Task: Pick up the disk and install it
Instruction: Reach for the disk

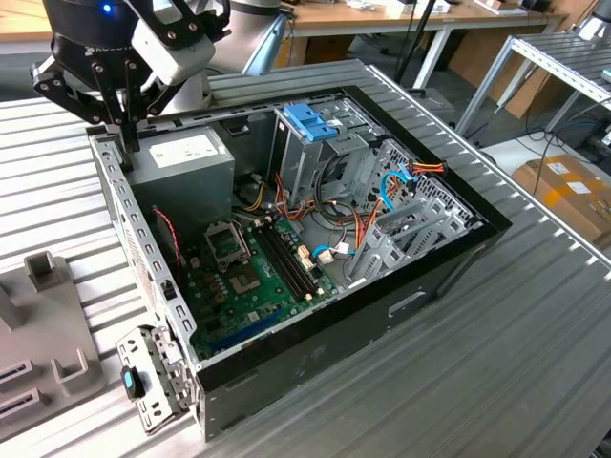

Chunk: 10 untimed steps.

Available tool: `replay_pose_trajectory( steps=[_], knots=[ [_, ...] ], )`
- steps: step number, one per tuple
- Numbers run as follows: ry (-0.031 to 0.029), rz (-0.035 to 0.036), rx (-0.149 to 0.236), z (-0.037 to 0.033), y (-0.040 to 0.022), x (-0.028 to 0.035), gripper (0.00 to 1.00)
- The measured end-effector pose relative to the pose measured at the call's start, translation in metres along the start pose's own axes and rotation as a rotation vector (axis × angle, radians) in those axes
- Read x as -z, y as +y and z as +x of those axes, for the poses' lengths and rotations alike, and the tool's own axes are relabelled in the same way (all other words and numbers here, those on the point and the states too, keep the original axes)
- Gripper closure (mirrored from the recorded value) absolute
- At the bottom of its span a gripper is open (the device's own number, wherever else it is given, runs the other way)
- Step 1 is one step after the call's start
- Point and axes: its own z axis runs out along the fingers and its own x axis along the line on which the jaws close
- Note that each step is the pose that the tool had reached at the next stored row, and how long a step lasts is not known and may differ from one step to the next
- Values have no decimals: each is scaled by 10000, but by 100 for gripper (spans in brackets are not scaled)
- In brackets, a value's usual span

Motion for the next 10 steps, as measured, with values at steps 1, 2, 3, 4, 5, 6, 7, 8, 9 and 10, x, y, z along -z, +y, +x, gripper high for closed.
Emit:
replay_pose_trajectory(
  steps=[1,2,3,4,5,6,7,8,9,10],
  knots=[
    [0,0,0,4,-1,0,89],
    [0,0,1,9,-1,0,89],
    [0,0,1,15,-1,0,89],
    [0,0,1,22,-2,0,89],
    [0,0,1,31,-3,0,89],
    [0,0,1,42,-3,0,89],
    [0,0,2,50,-4,0,89],
    [0,0,2,60,-5,-1,89],
    [-1,-1,2,71,-5,-1,89],
    [0,0,2,83,-6,-1,89]
  ],
)
